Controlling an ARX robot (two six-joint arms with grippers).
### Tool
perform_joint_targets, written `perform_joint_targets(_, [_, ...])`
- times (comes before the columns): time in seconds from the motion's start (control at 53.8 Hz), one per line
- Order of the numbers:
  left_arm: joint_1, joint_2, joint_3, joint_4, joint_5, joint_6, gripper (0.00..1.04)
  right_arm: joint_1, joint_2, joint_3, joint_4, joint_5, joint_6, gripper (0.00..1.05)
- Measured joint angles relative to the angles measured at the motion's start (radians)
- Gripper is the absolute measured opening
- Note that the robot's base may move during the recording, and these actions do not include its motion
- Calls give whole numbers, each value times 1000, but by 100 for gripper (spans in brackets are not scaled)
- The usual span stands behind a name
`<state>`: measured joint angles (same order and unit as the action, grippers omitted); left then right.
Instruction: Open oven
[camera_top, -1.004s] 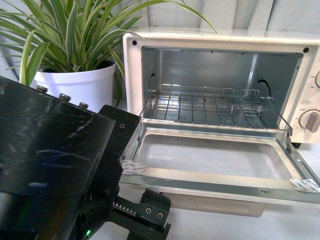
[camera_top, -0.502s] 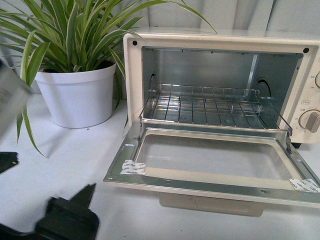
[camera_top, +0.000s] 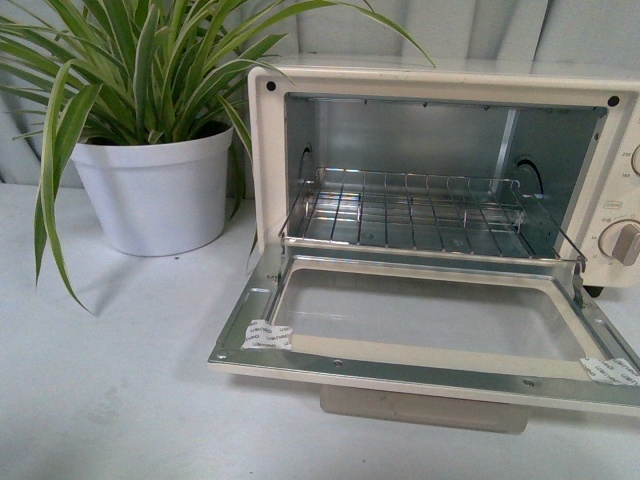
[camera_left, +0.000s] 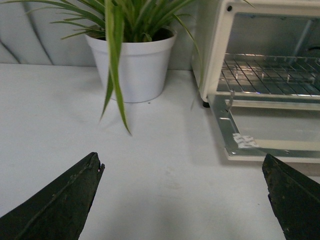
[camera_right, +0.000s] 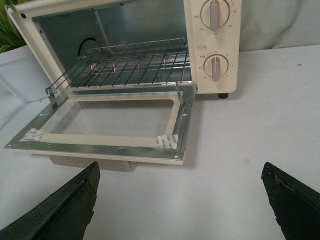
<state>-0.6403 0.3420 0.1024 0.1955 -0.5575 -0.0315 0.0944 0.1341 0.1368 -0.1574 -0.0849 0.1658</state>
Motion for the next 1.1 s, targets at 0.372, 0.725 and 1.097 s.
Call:
perform_joint_targets(0.372, [67, -114, -24, -58, 12, 8, 79, 6, -67, -67, 141, 133, -98, 75])
perform_joint_targets(0.725, [415, -295, -74, -169, 346, 24, 4, -91, -128, -129, 153, 87, -162, 1])
perform_joint_targets(1.097, [634, -338, -90, -195, 552, 27, 4, -92, -130, -129, 154, 87, -162, 1])
